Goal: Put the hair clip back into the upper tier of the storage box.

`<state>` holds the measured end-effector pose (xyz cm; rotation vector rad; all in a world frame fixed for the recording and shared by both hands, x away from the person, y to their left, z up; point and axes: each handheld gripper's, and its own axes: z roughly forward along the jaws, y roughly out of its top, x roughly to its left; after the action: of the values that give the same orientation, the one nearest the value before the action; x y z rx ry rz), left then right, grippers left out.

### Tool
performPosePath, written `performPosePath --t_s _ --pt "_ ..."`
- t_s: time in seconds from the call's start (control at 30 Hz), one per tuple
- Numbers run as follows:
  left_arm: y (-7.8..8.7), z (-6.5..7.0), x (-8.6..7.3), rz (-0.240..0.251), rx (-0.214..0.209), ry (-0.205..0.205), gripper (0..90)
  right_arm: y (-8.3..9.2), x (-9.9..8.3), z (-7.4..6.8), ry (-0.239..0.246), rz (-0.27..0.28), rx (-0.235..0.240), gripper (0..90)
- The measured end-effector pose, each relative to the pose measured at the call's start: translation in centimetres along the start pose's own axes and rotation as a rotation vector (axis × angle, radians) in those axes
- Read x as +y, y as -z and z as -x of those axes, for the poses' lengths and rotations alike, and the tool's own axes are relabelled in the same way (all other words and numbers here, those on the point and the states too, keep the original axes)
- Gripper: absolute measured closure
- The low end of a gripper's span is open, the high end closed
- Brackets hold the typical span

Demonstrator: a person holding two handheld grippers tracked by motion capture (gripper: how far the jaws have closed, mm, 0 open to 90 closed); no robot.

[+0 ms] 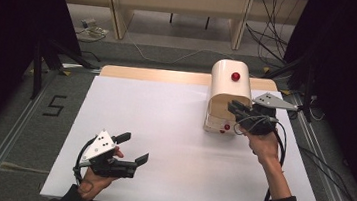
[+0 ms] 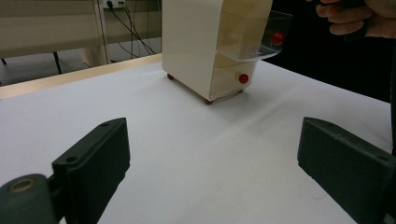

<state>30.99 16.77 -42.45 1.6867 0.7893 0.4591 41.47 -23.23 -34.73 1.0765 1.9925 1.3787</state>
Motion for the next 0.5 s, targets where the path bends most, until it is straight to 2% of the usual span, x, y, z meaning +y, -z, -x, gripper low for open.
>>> performPosePath --t_s 0.1,0.13,0.27,0.37,0.5 --pt "0.0 0.0 0.0 0.0 0.0 0.002 8.9 0.3 0.2 -0.2 0.0 0.018 0.021 73.4" --pt "0.0 -0.1 0.0 -0.001 0.0 0.003 8.9 0.6 0.4 -0.4 -0.004 0.044 0.052 71.1" --pt "0.0 0.0 0.0 -0.001 0.0 0.002 8.8 0.8 0.6 -1.1 -0.001 0.063 0.087 67.6" --pt "0.0 0.0 0.0 0.0 -0.001 0.001 8.8 0.8 0.6 -1.5 0.013 0.068 0.103 65.2" --pt "0.0 0.0 0.0 0.0 -0.002 0.002 8.8 1.0 0.7 -1.9 0.008 0.083 0.125 62.9"
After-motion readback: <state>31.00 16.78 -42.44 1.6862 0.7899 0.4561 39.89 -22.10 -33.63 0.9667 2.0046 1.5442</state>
